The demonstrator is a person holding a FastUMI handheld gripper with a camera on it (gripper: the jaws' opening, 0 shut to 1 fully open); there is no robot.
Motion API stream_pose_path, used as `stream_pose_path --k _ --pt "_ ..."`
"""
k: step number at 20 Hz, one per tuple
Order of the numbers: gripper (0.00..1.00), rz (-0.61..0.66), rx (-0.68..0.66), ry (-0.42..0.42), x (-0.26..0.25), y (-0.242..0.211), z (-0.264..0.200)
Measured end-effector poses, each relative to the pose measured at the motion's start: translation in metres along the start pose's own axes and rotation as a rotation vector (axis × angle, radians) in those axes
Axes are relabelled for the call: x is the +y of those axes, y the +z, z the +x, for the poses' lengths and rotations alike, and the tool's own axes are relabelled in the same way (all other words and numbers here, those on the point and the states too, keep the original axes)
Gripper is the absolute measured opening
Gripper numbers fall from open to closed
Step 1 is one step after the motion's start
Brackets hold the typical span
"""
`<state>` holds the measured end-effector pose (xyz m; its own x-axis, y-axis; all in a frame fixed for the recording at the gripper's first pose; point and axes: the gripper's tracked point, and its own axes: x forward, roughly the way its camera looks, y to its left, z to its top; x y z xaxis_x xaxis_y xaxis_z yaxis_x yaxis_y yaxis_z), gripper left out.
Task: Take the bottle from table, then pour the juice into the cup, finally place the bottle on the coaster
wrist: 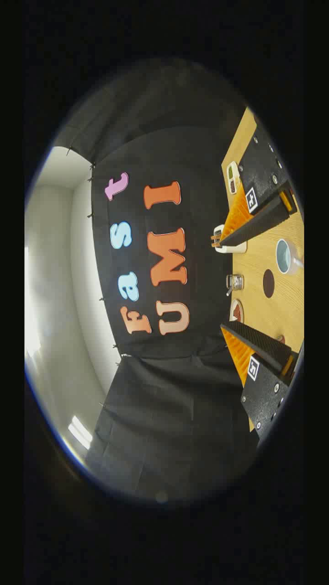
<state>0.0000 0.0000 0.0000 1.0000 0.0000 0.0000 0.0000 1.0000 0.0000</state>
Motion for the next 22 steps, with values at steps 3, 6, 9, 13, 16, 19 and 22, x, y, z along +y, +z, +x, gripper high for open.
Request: stream_pose_path --k 3,6,9,13,16,19,22 --pt "0.97 -0.008 0.0 0.006 0.006 0.001 -0.001" --pt "0.97 -0.019 0.005 0.005 0.009 -0.003 -0.002" --pt "0.97 0.001 0.006 0.014 0.016 -0.002 -0.003" --pt "0.97 -0.006 -0.002 0.02 0.021 0.008 -0.012" --pt "0.97 -0.019 -0.019 0.023 0.025 0.021 -0.022" --pt "0.97 -0.029 -0.04 0.026 0.028 0.033 -0.034" --pt "0.97 -0.03 -0.039 0.036 0.033 0.036 -0.042"
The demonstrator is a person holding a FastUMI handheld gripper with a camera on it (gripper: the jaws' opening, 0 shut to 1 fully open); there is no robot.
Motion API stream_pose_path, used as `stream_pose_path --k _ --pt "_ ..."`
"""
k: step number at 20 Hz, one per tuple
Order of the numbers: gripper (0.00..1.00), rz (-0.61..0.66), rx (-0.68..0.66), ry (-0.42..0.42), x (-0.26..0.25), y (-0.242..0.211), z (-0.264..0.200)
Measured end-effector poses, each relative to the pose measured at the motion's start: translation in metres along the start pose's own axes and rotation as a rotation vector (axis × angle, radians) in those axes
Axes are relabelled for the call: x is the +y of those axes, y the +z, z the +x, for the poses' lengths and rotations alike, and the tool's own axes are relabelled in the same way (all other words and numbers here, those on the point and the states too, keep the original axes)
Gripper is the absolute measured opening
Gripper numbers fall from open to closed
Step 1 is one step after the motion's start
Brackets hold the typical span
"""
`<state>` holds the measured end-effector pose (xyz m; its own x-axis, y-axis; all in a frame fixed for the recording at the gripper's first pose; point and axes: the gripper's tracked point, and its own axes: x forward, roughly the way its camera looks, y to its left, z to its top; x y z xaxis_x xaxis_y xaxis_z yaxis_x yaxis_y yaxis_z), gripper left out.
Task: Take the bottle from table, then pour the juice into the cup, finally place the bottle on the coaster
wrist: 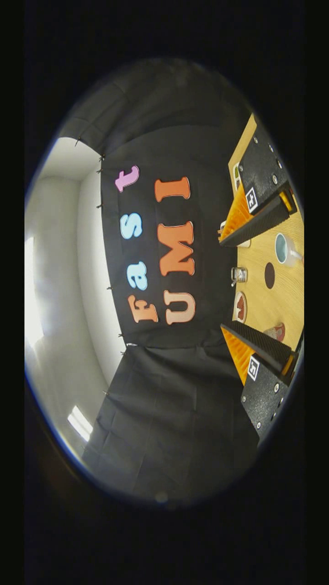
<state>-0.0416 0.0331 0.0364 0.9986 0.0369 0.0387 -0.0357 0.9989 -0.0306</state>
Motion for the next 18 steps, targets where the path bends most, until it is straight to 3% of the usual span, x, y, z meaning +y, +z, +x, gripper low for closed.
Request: stream_pose_path --k 8,18 --pt "0.97 -0.026 -0.006 0.062 0.027 0.005 -0.008" --pt "0.97 -0.065 0.051 0.132 0.061 -0.054 0.002"
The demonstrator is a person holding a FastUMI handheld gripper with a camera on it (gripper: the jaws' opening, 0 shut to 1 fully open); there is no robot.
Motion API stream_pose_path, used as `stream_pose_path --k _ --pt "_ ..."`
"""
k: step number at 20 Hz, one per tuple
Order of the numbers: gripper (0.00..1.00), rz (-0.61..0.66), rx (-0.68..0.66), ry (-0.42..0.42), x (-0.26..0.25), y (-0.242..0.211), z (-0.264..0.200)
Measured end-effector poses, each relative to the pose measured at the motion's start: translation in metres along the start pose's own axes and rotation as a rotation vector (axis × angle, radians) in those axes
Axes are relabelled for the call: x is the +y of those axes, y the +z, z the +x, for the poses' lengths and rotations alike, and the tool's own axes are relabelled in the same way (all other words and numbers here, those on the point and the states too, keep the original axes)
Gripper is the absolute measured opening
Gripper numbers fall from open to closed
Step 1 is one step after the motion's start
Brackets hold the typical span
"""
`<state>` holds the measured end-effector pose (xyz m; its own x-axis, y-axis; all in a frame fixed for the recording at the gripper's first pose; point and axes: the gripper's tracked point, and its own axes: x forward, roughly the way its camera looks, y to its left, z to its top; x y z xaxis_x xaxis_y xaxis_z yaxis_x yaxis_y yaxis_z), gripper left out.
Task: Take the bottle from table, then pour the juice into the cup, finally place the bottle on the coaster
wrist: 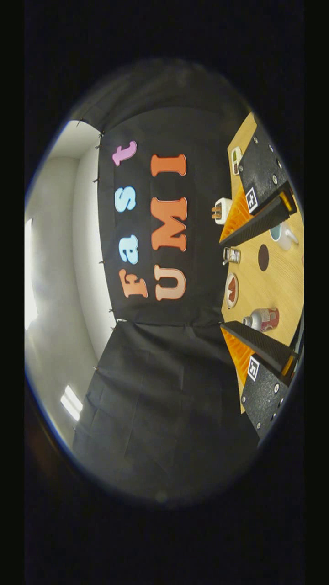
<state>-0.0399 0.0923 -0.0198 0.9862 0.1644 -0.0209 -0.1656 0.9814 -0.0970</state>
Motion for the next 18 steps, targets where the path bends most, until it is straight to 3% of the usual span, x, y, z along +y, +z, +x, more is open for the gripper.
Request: stream_pose_path --k 7,14,18 --pt "0.98 -0.03 0.066 0.041 0.039 -0.067 0.022" --pt "0.98 0.11 0.203 0.061 0.068 -0.129 0.045" --pt "0.98 0.098 0.234 0.048 0.076 -0.152 0.058"
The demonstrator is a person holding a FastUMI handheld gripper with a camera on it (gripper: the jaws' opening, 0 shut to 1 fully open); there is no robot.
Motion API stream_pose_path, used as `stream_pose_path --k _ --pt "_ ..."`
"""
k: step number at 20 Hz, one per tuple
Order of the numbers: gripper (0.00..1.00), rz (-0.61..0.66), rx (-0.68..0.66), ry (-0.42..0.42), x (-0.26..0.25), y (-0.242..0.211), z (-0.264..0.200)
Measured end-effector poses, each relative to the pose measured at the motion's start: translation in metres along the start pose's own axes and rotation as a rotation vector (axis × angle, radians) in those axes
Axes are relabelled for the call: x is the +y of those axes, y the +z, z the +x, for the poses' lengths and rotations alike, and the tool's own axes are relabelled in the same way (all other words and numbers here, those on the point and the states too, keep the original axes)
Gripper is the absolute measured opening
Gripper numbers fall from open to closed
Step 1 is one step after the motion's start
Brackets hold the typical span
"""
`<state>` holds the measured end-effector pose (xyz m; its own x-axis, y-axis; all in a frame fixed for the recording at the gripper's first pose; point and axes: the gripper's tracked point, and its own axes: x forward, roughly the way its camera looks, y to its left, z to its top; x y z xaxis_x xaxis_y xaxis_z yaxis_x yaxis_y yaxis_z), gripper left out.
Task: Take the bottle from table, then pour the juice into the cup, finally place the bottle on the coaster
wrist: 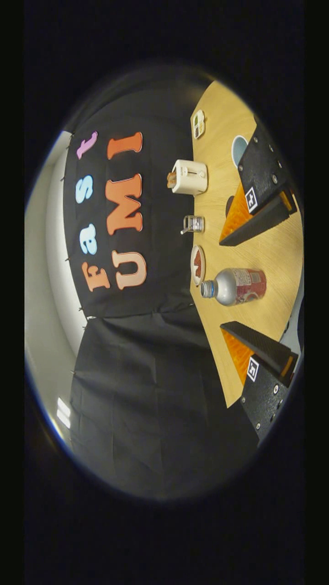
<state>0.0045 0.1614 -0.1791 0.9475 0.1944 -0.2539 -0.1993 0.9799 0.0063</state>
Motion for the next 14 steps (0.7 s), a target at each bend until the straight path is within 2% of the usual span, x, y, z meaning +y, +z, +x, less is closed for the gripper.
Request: stream_pose_path --k 14 --pt "0.97 0.074 0.157 -0.087 0.015 -0.069 0.063"
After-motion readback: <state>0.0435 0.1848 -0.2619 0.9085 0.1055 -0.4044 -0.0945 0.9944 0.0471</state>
